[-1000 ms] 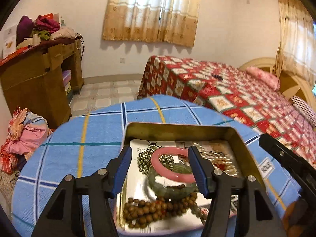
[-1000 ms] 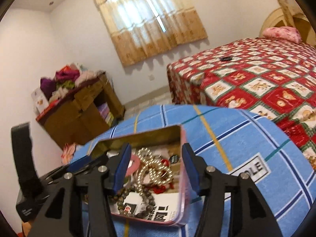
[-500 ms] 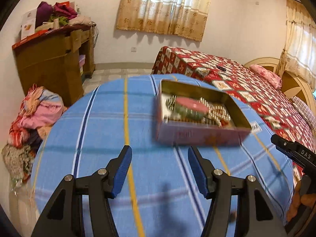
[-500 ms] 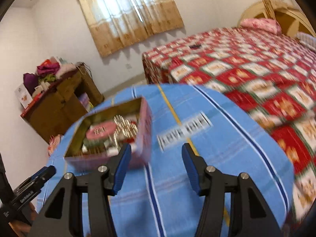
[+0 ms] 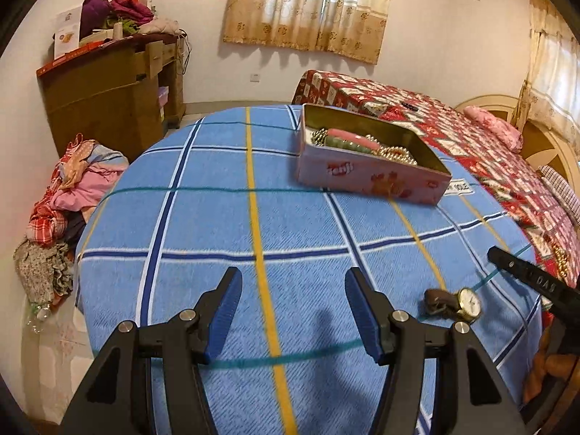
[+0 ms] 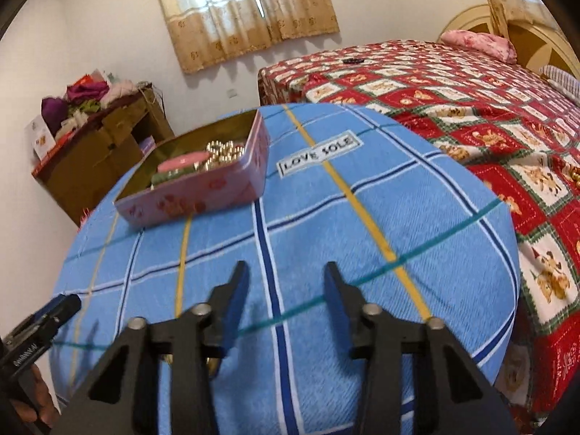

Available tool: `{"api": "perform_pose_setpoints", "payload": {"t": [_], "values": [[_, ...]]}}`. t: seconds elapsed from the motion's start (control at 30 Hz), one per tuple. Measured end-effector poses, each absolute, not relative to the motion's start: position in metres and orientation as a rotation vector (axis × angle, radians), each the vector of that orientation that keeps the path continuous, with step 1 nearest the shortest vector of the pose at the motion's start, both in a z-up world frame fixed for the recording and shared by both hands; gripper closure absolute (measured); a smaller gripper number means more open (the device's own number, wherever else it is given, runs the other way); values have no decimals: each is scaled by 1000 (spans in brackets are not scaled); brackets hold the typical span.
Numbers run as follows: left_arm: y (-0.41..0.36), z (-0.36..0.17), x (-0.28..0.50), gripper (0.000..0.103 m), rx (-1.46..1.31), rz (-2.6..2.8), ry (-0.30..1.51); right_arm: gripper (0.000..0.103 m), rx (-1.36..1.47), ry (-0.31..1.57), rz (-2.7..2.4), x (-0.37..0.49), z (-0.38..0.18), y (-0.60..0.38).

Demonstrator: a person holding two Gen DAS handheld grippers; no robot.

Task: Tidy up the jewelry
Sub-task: 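Move both open grippers back to the gold wristwatch and small ring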

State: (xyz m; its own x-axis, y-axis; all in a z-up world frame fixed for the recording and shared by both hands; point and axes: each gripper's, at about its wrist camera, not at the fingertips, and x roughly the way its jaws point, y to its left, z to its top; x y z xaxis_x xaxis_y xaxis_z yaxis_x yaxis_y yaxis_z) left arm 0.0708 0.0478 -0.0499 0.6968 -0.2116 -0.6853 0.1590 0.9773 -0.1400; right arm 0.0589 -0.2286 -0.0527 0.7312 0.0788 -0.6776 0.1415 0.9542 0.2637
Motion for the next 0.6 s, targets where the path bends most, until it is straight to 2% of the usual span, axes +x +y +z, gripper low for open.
{"api": "perform_pose_setpoints", "payload": {"t": [0.27,0.6], "values": [[51,-67,64,43,-99,-193,793,69,422,777,-12,59,-62,-242],[52,-68,62,43,-106,-227,791,67,419,776,23,54,-60,-237]]}}
